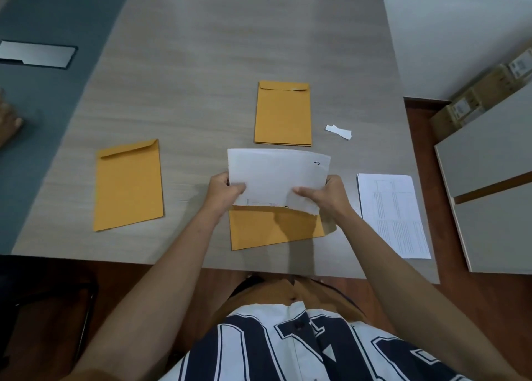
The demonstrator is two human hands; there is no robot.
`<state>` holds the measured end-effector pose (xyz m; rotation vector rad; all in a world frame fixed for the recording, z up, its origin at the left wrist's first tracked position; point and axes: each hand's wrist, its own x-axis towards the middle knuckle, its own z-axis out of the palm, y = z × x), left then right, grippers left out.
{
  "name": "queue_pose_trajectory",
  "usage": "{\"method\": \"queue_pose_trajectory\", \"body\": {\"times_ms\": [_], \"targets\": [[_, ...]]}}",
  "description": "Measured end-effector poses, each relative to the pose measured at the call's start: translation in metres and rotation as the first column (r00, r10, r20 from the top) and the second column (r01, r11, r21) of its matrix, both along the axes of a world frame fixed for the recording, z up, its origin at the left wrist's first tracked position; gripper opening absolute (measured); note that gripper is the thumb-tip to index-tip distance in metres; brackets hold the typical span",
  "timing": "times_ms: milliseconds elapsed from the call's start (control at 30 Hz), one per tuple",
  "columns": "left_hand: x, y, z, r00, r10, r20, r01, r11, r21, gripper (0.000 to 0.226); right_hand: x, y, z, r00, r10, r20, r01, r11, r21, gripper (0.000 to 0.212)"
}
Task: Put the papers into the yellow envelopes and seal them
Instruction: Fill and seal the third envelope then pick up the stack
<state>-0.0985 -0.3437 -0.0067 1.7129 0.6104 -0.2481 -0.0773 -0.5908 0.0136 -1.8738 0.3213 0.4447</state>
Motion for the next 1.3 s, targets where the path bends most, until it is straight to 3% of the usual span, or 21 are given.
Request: {"method": "queue_pose_trajectory", "body": {"times_ms": [167, 267, 400, 533, 700, 833, 1067, 1200, 1300], "targets": [[0.003, -0.026, -0.004, 1.000, -0.030, -0.003, 0.030, 1.000, -0.005, 0.024, 0.001, -0.043, 0.013, 1.000, -0.010, 0.008, 0.011, 0.999, -0.051, 0.028], [0.002, -0.051, -0.007, 0.999, -0.039, -0.018, 0.041, 0.984, 0.171, 0.029, 0.001, -0.080, 0.017, 0.999, -0.045, 0.011, 0.046, 0.993, -0.111, 0.029], [0.001, -0.102, -0.008, 0.971, -0.229, -0.063, 0.235, 0.883, 0.406, 0.010, -0.001, -0.125, 0.025, 0.995, -0.070, 0.065, 0.083, 0.972, -0.219, 0.030], [-0.006, -0.149, -0.020, 0.913, -0.338, -0.230, 0.409, 0.755, 0.512, 0.026, -0.001, -0.148, 0.033, 0.986, 0.007, 0.169, 0.054, 0.935, -0.350, 0.031], [-0.017, -0.186, -0.033, 0.880, -0.275, -0.387, 0.471, 0.616, 0.632, 0.079, -0.007, -0.163, 0.040, 0.961, 0.166, 0.222, -0.026, 0.851, -0.525, 0.026], [-0.015, -0.194, -0.032, 0.909, -0.209, -0.360, 0.408, 0.624, 0.666, 0.087, -0.010, -0.168, 0.040, 0.954, 0.230, 0.193, -0.078, 0.812, -0.578, 0.023], [-0.014, -0.193, -0.031, 0.915, -0.176, -0.363, 0.377, 0.692, 0.615, 0.082, -0.008, -0.172, 0.037, 0.970, 0.221, 0.104, -0.144, 0.861, -0.487, 0.022], [-0.017, -0.187, -0.032, 0.931, -0.180, -0.317, 0.345, 0.720, 0.602, 0.069, -0.007, -0.171, 0.037, 0.972, 0.228, 0.052, -0.180, 0.873, -0.452, 0.010], [-0.021, -0.184, -0.033, 0.940, -0.195, -0.282, 0.329, 0.738, 0.588, 0.064, -0.009, -0.171, 0.038, 0.978, 0.207, 0.031, -0.175, 0.892, -0.418, 0.018]]}}
